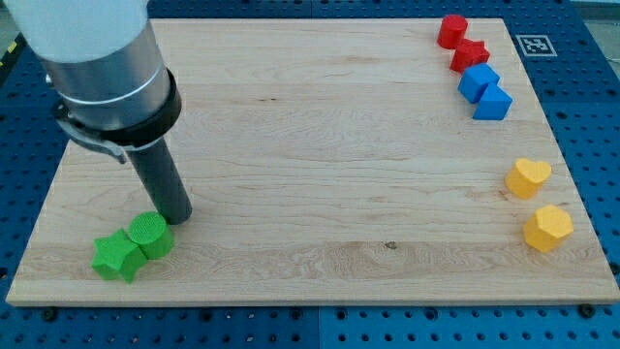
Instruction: Slide the red circle to the center of the board
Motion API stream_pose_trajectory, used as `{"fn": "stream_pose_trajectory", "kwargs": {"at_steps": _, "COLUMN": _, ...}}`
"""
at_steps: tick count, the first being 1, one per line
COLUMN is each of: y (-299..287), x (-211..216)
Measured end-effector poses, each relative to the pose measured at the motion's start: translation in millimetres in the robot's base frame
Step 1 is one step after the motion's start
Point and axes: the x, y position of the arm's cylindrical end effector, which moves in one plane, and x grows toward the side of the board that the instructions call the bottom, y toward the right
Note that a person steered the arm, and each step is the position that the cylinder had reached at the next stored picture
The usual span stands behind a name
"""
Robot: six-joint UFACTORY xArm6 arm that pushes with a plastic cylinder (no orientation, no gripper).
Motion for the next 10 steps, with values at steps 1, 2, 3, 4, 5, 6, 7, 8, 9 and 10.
{"fn": "stream_pose_trajectory", "kwargs": {"at_steps": 1, "y": 0, "x": 8}}
{"fn": "stream_pose_trajectory", "kwargs": {"at_steps": 2, "y": 0, "x": 8}}
{"fn": "stream_pose_trajectory", "kwargs": {"at_steps": 3, "y": 0, "x": 8}}
{"fn": "stream_pose_trajectory", "kwargs": {"at_steps": 4, "y": 6, "x": -16}}
{"fn": "stream_pose_trajectory", "kwargs": {"at_steps": 5, "y": 31, "x": -52}}
{"fn": "stream_pose_trajectory", "kwargs": {"at_steps": 6, "y": 82, "x": -50}}
{"fn": "stream_pose_trajectory", "kwargs": {"at_steps": 7, "y": 93, "x": -45}}
{"fn": "stream_pose_trajectory", "kwargs": {"at_steps": 8, "y": 94, "x": -54}}
{"fn": "stream_pose_trajectory", "kwargs": {"at_steps": 9, "y": 107, "x": -116}}
{"fn": "stream_pose_trajectory", "kwargs": {"at_steps": 10, "y": 129, "x": -173}}
